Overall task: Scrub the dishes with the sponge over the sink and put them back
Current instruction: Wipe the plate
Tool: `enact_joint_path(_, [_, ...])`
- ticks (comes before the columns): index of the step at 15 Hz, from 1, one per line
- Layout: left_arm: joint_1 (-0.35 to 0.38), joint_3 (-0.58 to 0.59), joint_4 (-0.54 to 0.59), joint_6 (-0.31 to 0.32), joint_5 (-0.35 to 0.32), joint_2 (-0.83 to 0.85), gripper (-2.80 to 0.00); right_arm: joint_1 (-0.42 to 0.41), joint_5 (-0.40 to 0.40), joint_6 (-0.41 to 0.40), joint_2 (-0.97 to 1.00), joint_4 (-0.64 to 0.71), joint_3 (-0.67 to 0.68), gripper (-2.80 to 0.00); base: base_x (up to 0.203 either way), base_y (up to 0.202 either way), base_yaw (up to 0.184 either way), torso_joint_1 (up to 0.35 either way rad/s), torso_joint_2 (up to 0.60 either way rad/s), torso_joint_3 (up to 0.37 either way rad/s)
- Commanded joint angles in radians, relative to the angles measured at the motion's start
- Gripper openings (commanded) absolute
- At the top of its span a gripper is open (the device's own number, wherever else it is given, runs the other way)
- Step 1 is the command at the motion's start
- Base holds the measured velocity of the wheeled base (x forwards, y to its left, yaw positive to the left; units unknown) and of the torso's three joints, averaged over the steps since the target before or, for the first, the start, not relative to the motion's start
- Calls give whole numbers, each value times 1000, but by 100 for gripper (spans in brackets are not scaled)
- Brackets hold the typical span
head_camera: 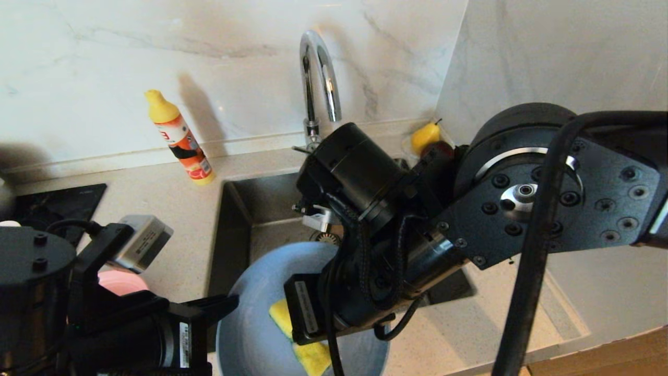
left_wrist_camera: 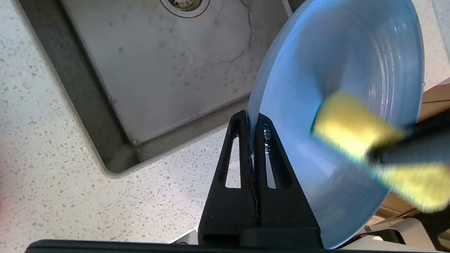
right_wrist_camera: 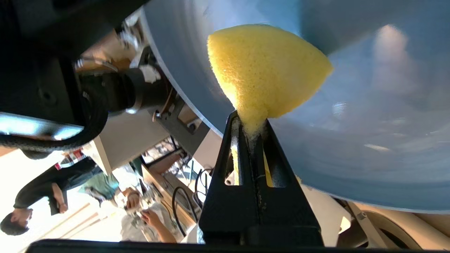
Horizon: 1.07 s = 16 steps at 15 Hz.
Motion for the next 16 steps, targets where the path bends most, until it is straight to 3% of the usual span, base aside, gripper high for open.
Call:
enact_joint_path(1, [1,4,-1,-2,2,-3,-280,33,2,4,12,3,1,-280,0,0,0,0,0,0])
enact_joint_path(4, [0,2,-2,-4,3,5,-280,69,2,5,27,10,1,-280,0,0,0,0,0,0])
enact_joint_path(16, [5,-12,-4,-12,10,-4,-280,83,3,10,12,146,36,-280,0,0,0,0,0,0])
